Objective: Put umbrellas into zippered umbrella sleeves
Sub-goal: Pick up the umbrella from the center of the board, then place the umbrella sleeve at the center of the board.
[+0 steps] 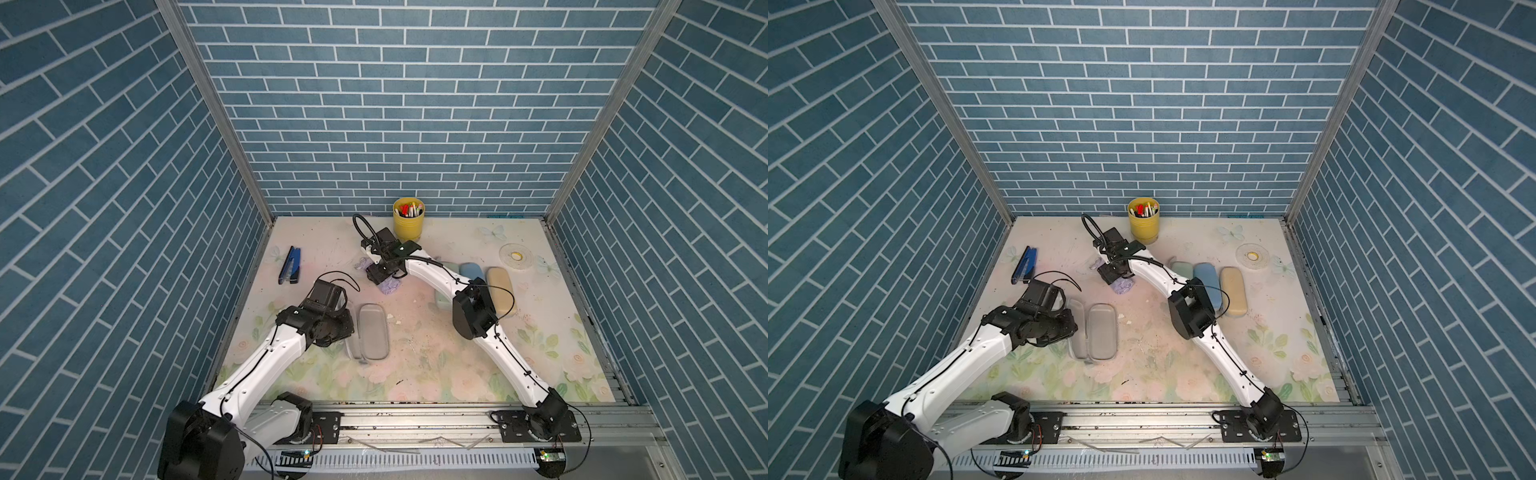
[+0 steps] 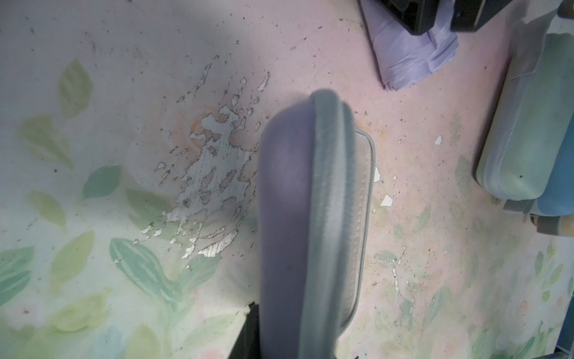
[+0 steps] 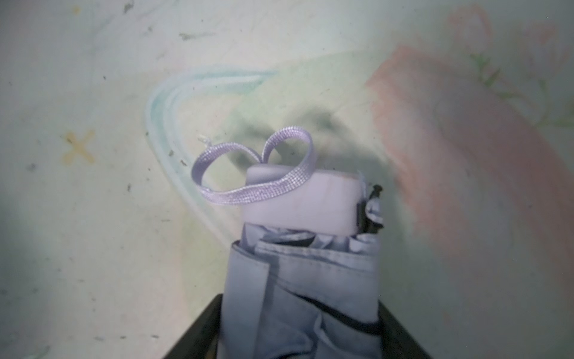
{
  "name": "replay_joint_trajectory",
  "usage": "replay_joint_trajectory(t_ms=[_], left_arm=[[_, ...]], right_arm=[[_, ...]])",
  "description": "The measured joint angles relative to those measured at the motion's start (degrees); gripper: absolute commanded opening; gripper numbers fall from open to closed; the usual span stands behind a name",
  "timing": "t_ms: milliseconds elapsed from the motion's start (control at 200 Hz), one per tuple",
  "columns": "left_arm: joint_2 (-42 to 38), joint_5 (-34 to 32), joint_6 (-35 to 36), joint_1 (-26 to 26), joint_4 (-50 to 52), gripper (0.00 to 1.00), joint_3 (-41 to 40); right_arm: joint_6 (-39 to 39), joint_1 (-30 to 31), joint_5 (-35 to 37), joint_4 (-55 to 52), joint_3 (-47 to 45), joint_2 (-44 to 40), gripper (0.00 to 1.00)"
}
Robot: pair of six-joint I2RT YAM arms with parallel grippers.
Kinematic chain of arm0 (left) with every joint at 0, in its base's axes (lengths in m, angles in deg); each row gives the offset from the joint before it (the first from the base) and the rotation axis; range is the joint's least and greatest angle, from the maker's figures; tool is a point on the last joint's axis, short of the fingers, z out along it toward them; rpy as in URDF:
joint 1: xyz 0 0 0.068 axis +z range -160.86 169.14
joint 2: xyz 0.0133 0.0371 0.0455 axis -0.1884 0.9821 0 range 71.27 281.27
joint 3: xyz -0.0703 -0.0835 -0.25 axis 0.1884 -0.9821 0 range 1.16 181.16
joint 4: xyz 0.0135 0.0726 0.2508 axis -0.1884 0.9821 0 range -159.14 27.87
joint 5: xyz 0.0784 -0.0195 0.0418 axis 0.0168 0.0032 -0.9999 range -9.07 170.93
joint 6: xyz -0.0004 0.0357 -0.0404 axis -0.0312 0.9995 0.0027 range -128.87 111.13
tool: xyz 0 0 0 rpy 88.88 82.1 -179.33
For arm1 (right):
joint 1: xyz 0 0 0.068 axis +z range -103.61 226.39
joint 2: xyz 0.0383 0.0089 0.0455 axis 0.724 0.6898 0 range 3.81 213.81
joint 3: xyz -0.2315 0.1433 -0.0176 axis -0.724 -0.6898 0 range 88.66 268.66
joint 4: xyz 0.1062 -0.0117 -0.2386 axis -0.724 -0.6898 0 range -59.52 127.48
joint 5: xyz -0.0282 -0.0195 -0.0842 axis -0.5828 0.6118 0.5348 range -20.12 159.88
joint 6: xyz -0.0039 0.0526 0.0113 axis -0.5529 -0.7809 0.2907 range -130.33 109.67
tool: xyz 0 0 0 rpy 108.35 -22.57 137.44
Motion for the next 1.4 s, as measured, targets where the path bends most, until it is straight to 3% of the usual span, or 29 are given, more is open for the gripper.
replay_joint_trajectory(t_ms=[105,185,280,430,600,795,940,1120,1400], left_arm=[[0.9,1.0,-1.3,0.0,-3.5,0.22,-2.0],[2.2,1.9,-3.4,-0.6,-7.3,0.21,-4.2],[4.7,1.8,-6.2,-2.6,-11.9,0.21,-5.8],[9.0,0.3,-11.9,-6.7,-20.5,0.21,-6.3],[12.4,-2.7,-17.3,-11.1,-28.0,0.21,-6.3],[15.3,-5.4,-22.2,-14.8,-39.0,0.21,-7.7],[19.7,-5.1,-24.5,-15.2,-45.9,0.21,-8.8],[22.2,-1.9,-25.4,-15.0,-53.2,0.53,-10.9],[19.9,8.8,-21.4,-8.0,-50.5,0.52,-14.2]], right_arm=[[-1.8,-0.2,0.6,1.0,-3.4,-2.2,0.44],[-4.3,-0.9,0.5,2.4,-12.6,-8.0,0.40],[-9.6,-2.7,-0.2,5.4,-28.8,-18.7,0.32],[-20.9,-5.3,-0.8,12.9,-50.9,-38.8,0.30],[-33.0,-2.8,-3.6,20.3,-63.4,-54.4,0.28],[-40.2,3.1,-6.9,21.6,-70.5,-55.5,0.24],[-42.5,2.8,-8.1,20.2,-72.8,-53.8,0.20],[-42.4,1.3,-7.8,18.6,-73.6,-52.8,0.15],[-37.8,0.3,-6.8,14.7,-73.7,-51.8,0.12]])
